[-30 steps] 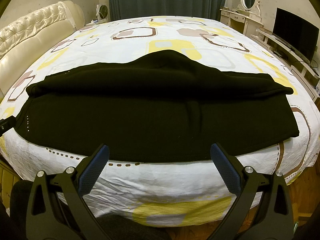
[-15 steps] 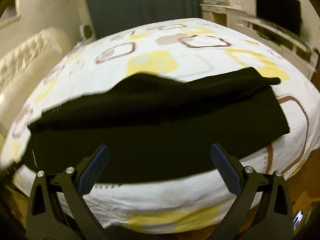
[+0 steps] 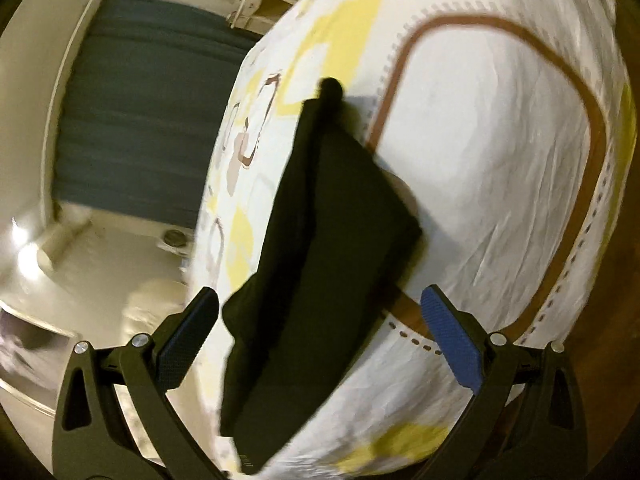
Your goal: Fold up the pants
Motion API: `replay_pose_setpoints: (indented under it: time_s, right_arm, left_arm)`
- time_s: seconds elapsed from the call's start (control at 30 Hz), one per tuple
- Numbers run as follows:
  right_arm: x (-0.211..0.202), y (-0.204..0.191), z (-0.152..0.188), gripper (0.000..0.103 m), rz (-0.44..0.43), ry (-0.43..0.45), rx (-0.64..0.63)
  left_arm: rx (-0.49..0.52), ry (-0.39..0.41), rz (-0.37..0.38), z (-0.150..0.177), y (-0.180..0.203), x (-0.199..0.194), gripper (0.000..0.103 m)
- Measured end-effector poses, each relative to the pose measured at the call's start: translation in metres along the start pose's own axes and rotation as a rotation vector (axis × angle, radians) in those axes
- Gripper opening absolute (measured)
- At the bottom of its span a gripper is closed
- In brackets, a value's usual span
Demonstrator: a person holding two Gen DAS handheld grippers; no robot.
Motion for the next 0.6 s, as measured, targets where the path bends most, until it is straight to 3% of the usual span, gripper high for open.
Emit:
replay_pose_setpoints:
  time_s: [0.1, 0.23, 0.47, 0.57, 0.6]
  right_arm:
    - [0.016, 0.0, -0.007, 0.101, -0.106, -0.018, 0.034]
    - [0.031, -0.002, -0.023, 0.101, -0.184, 0.002, 0.082]
    - [0.027, 0.026, -0.053, 0.098, -0.265, 0.197, 0.327]
    - [0.036, 0.031, -0.057, 0.06, -0.233, 0.185, 0.331]
    - [0.038, 0.029, -0.058, 0.042, -0.194, 0.172, 0.288]
  left_arm:
    - [-0.001, -0.008, -0.006, 0.001, -0.002, 0.003, 0.098]
    - [-0.012, -0.017, -0.012, 0.0, -0.005, 0.006, 0.098]
    - [-0.028, -0.036, -0.01, 0.003, -0.009, 0.009, 0.098]
    - [-0.026, -0.04, -0.004, 0.003, -0.007, 0.01, 0.098]
    - [-0.024, -0.04, -0.003, 0.003, -0.006, 0.01, 0.098]
Point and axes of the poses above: each gripper's, at about its wrist camera, not at the fingertips, and x roughly the way its jaws point, y to its right, z to its underside, the point moved 9 cm from there along x, roughly the way its jaws point, and after that the axes turned 12 degrees about -x, right-handed, at the moved point
